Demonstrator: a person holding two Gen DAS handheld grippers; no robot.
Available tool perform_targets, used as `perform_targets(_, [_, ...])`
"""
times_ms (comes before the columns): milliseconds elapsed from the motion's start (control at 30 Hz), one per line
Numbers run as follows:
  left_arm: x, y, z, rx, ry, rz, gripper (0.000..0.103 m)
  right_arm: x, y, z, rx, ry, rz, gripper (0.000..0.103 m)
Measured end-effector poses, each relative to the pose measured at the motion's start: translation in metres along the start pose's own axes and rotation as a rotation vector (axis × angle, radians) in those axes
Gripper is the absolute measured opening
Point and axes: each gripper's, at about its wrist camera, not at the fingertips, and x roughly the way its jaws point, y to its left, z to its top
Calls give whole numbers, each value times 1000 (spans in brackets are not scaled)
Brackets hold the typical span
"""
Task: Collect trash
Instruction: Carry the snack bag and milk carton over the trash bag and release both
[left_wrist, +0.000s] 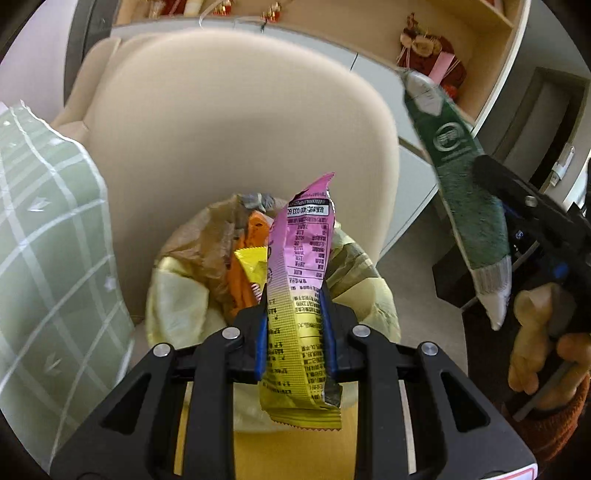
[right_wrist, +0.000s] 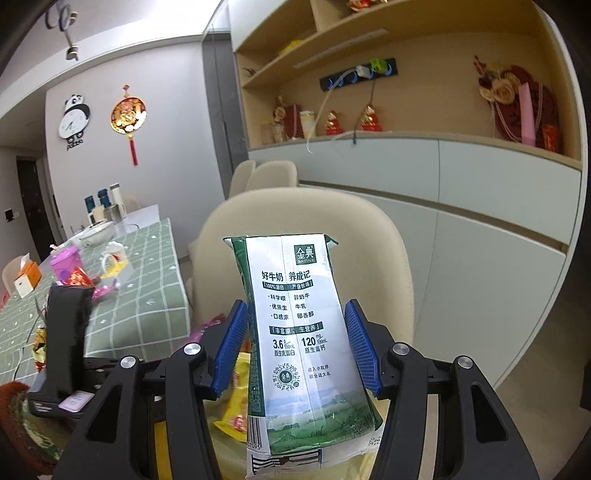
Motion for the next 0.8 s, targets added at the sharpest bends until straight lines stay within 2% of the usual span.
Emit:
perform_targets(33, [10,1,2,-5,27,-10,22,3,-4,-1,5,7,-7,52])
perform_targets(233, [72,3,7,15,215,45,20,11,-19,-1,22,22,-31,52])
perform_targets(300, [90,5,9,0,266,35,19,11,-22,-1,27,22,-36,52])
perform_targets(400, [107,6,12,-8,302,43,19,12,-26,-2,36,23,-46,52])
perform_targets(433, [108,6,13,-9,303,35,20,12,-28,-2,38,25,-49,52])
perform_targets(567, [85,-1,17,8,232,14,46,13,-33,-3,50,28,-54,52])
perform_targets(667, [64,4,20,-24,198,11,47,16,-31,-4,59,34,-40,52])
perform_targets(800, [9,14,12,-90,105,26,48,29,-14,-8,51,45,11,52])
